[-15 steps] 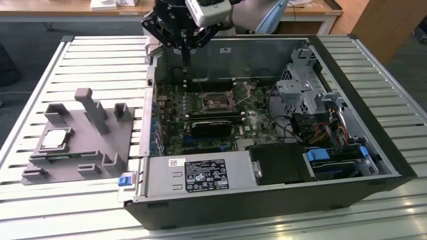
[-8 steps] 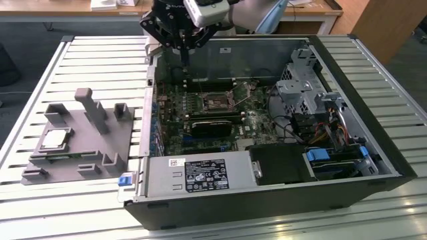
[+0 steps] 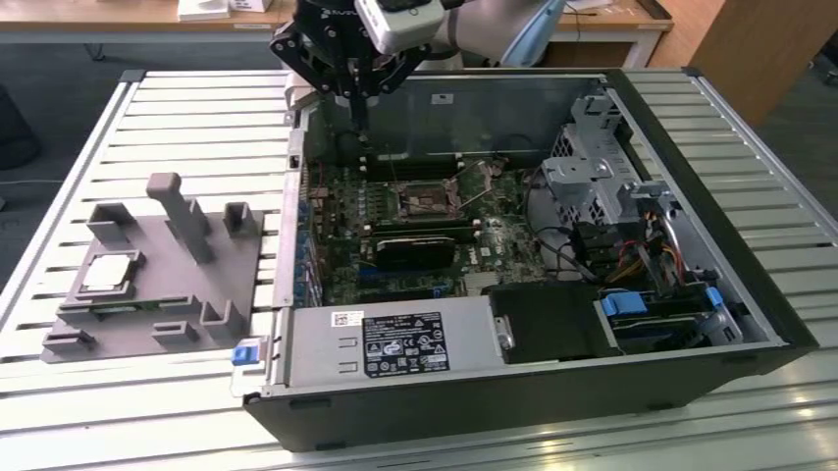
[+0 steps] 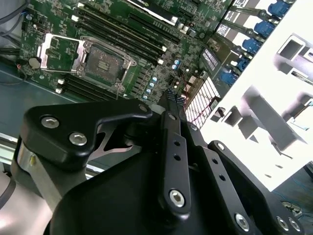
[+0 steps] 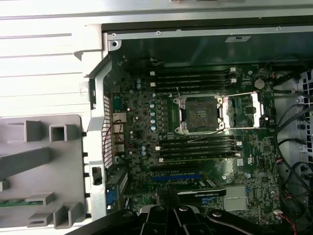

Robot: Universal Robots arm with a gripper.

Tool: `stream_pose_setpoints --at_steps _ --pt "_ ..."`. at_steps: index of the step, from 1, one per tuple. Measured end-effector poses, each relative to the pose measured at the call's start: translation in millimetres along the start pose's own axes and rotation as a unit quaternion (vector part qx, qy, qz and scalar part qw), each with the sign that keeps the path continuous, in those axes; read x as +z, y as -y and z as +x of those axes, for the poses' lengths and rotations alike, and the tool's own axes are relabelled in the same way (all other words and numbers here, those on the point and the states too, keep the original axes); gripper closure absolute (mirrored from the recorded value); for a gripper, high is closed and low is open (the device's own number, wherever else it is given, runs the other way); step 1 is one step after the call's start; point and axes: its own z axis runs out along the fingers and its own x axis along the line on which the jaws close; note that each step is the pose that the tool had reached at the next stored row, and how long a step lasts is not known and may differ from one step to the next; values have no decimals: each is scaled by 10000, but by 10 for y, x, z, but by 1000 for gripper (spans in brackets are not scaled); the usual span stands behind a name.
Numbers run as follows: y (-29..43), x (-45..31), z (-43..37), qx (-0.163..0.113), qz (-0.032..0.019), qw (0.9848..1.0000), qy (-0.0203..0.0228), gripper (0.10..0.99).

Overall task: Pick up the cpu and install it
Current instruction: 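Reach for the cpu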

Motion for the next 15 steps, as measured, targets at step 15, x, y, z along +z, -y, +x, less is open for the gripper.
stream_pose_setpoints --at_steps 15 --pt "4 2 40 0 0 10000 0 980"
